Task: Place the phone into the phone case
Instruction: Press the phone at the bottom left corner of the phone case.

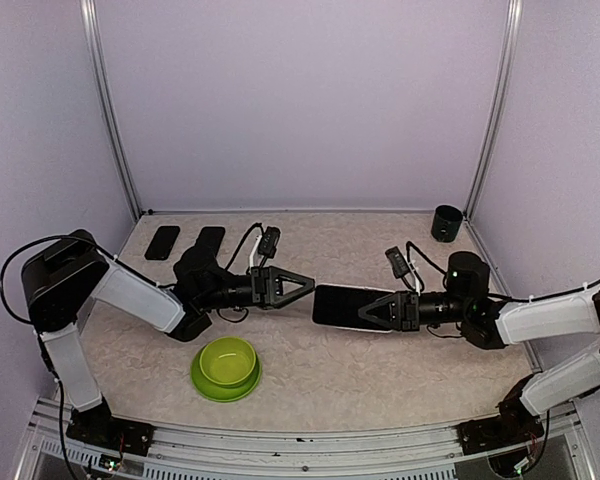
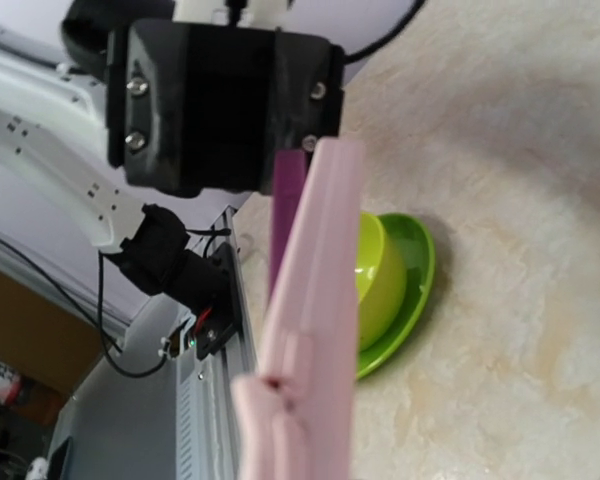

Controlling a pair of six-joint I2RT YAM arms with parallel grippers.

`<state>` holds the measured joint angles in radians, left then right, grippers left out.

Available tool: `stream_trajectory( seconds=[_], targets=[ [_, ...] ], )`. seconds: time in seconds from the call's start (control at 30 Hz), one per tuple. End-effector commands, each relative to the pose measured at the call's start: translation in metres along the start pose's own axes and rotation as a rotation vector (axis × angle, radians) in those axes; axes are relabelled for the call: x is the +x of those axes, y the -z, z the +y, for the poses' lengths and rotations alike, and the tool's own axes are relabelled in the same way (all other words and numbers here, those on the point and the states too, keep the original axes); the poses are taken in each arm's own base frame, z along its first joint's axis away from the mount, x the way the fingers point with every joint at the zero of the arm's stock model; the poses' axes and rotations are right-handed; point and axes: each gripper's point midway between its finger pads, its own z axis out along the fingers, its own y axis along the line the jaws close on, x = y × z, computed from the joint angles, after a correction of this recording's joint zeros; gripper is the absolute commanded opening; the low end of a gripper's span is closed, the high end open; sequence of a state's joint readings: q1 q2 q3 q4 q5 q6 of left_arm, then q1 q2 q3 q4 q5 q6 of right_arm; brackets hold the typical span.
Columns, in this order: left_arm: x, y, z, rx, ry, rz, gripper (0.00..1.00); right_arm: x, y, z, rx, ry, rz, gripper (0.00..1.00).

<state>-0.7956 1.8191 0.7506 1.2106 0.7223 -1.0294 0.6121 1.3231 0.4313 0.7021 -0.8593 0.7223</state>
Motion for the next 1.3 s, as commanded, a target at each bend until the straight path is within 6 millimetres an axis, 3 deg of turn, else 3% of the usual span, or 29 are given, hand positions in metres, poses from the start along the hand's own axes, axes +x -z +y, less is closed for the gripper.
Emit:
stream_trajectory(
  seconds=[0.0, 0.37, 0.77, 1.07, 1.27],
  targets=[
    [0.013, -0.003, -0.018, 0.101, -0.024, 0.042, 0.34, -0.014, 0.008, 0.028, -0.071, 0.181, -0.033, 0.00],
    [0.029, -0.011, -0.017, 0.089, -0.041, 0.101, 0.35, -0.009, 0.018, 0.040, -0.052, 0.327, -0.014, 0.00],
    [0.023, -0.018, -0.009, 0.007, -0.104, 0.090, 0.35, -0.004, 0.023, 0.050, -0.086, 0.350, -0.016, 0.00],
    [0.027, -0.022, -0.036, 0.132, -0.120, 0.104, 0.42, -0.001, 0.021, 0.049, -0.104, 0.337, -0.007, 0.00],
    [0.031, -0.026, -0.038, 0.170, -0.104, 0.121, 0.44, 0.001, 0.018, 0.049, -0.110, 0.330, 0.003, 0.00]
  ],
)
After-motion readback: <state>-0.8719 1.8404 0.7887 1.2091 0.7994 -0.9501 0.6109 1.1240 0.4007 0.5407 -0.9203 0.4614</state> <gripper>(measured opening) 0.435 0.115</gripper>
